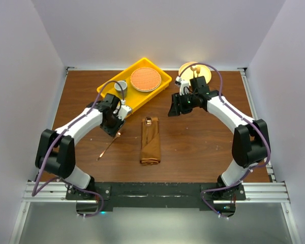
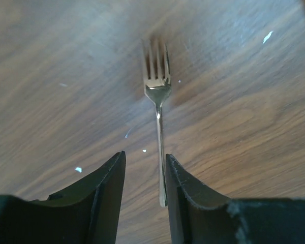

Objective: Fold the napkin into a case and place the utensils inside
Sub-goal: Pick up the fork from the center of the board.

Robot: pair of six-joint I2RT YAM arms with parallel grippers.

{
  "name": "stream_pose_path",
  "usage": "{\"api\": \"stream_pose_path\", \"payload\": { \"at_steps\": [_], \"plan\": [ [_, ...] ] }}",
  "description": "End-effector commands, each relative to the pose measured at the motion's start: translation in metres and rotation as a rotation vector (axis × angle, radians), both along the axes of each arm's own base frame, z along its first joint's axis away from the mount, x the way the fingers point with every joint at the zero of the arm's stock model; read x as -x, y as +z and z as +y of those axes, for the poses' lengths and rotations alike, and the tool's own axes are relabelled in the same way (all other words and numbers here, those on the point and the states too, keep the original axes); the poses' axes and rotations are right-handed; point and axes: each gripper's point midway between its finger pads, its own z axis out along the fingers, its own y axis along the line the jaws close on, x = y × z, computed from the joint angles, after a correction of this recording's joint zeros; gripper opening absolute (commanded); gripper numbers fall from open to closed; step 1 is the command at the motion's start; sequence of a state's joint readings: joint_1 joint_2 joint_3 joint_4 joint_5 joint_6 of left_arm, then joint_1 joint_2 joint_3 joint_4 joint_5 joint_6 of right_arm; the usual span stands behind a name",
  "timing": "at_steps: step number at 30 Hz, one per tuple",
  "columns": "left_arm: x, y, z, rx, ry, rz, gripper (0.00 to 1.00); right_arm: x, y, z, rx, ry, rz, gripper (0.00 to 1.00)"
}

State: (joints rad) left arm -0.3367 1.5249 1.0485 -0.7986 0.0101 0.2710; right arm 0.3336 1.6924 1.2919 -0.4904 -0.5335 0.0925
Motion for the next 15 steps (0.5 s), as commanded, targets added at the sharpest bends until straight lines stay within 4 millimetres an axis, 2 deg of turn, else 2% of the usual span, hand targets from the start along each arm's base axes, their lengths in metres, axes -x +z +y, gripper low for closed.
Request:
{"api": "stream_pose_path", "payload": {
  "at_steps": [1,6,11,13,15],
  "plan": [
    [-0.013,-0.012,-0.004,0.004,-0.049,-0.003,0.40,0.003,0.019,-0.006,0.006,-0.006,-0.050,0.54],
    [-0.018,-0.025,-0.011,0.019,-0.068,0.036,0.39,0.006,0.017,-0.010,0.026,-0.002,-0.047,0.54],
    [-0.010,-0.036,-0.012,0.036,-0.077,0.059,0.37,0.006,0.017,-0.011,0.032,-0.004,-0.055,0.54],
    [-0.005,-0.042,-0.009,0.026,-0.067,0.071,0.34,0.006,0.016,-0.012,0.035,-0.005,-0.053,0.54],
    [-0.008,-0.046,-0.009,0.022,-0.062,0.060,0.33,0.007,0.015,-0.012,0.035,-0.004,-0.050,0.54]
  ]
}}
